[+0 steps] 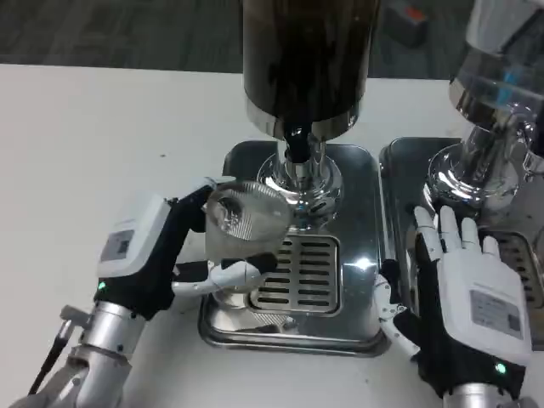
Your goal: Grasp the cup under the faucet to collect the drink, then remove the cup.
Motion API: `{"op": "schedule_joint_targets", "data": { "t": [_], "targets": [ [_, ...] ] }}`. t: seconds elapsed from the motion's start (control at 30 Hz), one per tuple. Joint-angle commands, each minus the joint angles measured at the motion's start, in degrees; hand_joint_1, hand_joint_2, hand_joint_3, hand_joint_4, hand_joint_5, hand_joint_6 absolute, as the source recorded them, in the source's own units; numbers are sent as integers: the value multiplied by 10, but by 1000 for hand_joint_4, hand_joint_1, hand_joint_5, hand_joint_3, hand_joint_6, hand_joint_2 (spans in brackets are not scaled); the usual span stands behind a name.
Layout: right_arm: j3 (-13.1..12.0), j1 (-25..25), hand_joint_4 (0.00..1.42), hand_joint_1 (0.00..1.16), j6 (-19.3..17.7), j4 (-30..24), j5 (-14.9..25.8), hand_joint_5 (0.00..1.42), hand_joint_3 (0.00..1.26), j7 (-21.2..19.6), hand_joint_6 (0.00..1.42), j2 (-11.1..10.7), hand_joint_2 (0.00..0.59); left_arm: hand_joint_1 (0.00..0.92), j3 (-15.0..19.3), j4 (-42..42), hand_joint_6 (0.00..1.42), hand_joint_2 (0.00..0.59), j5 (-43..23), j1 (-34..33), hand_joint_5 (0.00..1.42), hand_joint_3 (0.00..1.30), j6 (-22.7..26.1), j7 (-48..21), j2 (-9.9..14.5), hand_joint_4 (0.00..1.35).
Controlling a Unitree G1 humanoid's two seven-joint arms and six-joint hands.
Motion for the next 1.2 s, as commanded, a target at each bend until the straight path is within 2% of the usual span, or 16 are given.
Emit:
{"op": "schedule_joint_targets", "data": {
  "t": [0.03,0.3,0.47,0.63,0.7,0.97,1.07,1.2],
  "targets": [
    [3,19,0,318,14,-14,-18,0,95,-14,0,11,562,401,-14,28,709,101,2,-41,713,422,1,2,-19,494],
    [6,42,0,318,27,-28,-26,0,94,-26,0,25,562,388,-31,59,669,104,2,-65,679,413,8,4,-45,473],
    [5,41,0,317,27,-27,-21,0,88,-24,0,26,562,363,-51,65,580,95,15,-71,630,377,16,3,-45,436],
    [4,40,0,317,26,-25,-17,0,85,-22,0,26,562,320,-61,73,484,84,15,-73,552,297,25,-9,-46,344],
    [4,40,0,317,26,-25,-16,0,85,-22,0,26,562,283,-68,72,427,63,23,-70,505,255,25,-5,-43,286],
    [3,34,0,317,23,-19,-9,0,89,-16,0,25,562,112,-85,55,293,40,39,-56,396,106,23,46,-32,124],
    [4,30,0,317,22,-15,-7,0,91,-15,0,24,562,7,-85,56,239,19,39,-54,339,39,24,40,-26,34],
    [2,23,0,317,18,-10,-3,0,92,-13,0,20,562,0,-86,57,212,10,39,-47,318,12,39,36,-22,10]
  ]
}}
